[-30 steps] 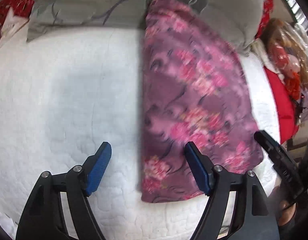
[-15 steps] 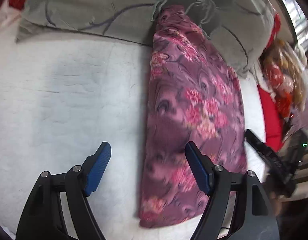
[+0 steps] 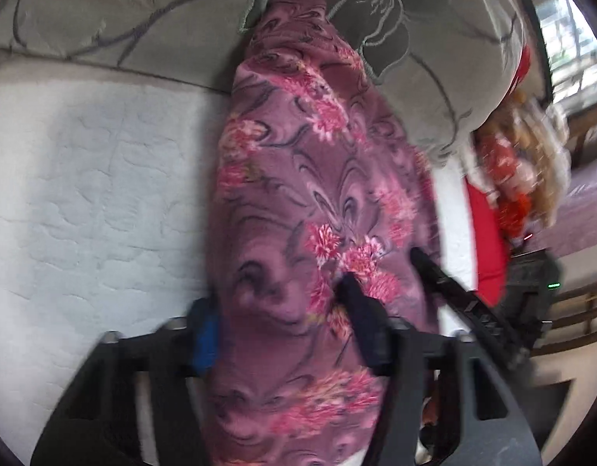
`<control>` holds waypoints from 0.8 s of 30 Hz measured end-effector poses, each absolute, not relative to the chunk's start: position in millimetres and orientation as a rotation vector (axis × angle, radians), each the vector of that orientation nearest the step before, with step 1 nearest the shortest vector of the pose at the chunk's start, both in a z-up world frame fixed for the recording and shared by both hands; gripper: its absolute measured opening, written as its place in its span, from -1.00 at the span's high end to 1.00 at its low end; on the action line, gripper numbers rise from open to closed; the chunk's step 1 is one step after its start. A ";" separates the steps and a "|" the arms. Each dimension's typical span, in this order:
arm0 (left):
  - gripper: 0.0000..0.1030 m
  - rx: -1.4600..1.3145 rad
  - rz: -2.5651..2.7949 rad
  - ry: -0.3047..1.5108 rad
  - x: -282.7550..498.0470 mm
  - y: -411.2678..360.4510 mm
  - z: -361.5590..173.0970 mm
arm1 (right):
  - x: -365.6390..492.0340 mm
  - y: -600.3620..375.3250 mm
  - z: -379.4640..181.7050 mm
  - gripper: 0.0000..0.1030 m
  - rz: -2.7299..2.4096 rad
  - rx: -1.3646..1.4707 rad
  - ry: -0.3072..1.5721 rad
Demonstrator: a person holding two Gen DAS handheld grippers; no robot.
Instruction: Fold small clothes
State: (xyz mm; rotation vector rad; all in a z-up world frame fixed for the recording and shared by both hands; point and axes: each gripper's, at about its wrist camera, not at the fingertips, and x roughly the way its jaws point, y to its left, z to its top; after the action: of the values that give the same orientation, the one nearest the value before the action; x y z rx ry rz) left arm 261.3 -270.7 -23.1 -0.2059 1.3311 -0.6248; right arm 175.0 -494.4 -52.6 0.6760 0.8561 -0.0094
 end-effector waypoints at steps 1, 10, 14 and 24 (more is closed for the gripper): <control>0.33 -0.187 -0.623 1.307 257.9 -270.6 -19.1 | 173.4 -491.7 -50.2 0.49 -0.020 0.647 0.849; 0.53 -0.097 -0.582 1.191 219.0 -250.8 20.1 | 150.7 -452.0 -5.0 0.60 -0.079 0.492 0.781; 0.53 -0.106 -0.570 1.171 204.8 -247.0 32.7 | 129.5 -433.4 12.7 0.60 -0.053 0.480 0.765; 0.53 -0.100 -0.485 1.160 177.3 -192.4 50.5 | 106.2 -374.3 24.5 0.60 0.035 0.475 0.786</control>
State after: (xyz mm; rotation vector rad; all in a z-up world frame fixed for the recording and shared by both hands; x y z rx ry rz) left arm 177.3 -192.4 50.5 -0.1001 1.1601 -0.4848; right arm 106.2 -374.3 24.5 0.4748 0.7864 0.0346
